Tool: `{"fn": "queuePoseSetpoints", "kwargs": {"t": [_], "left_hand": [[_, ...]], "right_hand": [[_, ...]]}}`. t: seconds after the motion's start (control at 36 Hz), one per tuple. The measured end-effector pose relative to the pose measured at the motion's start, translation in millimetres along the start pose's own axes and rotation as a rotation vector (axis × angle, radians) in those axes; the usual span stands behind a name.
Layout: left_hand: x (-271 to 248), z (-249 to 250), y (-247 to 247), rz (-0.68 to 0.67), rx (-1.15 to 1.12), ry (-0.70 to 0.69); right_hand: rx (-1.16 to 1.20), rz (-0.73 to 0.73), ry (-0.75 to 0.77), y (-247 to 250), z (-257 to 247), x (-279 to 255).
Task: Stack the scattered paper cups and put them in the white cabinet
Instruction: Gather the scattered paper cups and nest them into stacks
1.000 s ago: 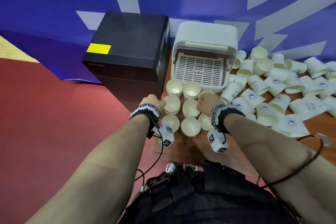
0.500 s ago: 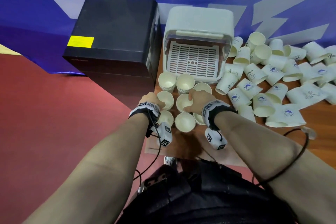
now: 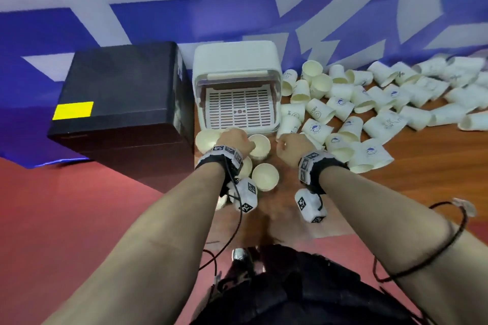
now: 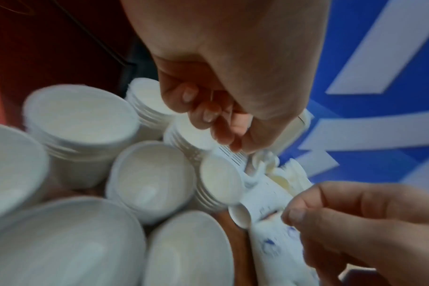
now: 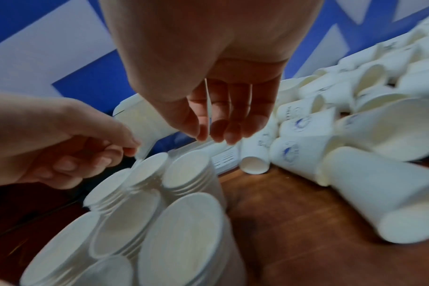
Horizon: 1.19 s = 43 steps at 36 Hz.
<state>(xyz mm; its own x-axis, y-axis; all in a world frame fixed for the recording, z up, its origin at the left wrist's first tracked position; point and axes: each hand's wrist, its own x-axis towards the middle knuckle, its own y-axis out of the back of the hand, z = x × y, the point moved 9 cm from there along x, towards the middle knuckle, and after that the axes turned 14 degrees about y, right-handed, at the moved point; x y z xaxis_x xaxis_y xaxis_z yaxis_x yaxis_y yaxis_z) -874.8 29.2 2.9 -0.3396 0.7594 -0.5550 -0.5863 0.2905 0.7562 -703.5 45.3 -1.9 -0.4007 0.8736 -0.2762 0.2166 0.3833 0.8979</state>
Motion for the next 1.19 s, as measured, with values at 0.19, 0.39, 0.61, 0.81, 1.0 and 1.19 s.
{"fn": "queuePoseSetpoints", "kwargs": {"t": [0.19, 0.39, 0.61, 0.81, 1.0, 1.19], "left_hand": [[-25, 84, -66, -0.096, 0.101, -0.168], [-59, 142, -121, -0.119, 0.222, -0.219], [-81, 206, -185, -0.168, 0.198, -0.108], [-98, 270, -232, -0.122, 0.213, 0.001], [-112, 330, -271, -0.125, 0.209, 0.022], [-89, 388, -295, -0.222, 0.229, -0.034]], "right_hand": [[0.036, 0.005, -0.196, 12, 104, -74], [0.114, -0.023, -0.351, 25, 206, -139], [0.041, -0.083, -0.205, 44, 278, -136], [0.086, -0.056, -0.168, 88, 372, -157], [0.166, -0.102, -0.345, 102, 477, -195], [0.244, -0.082, -0.414, 108, 519, -195]]}}
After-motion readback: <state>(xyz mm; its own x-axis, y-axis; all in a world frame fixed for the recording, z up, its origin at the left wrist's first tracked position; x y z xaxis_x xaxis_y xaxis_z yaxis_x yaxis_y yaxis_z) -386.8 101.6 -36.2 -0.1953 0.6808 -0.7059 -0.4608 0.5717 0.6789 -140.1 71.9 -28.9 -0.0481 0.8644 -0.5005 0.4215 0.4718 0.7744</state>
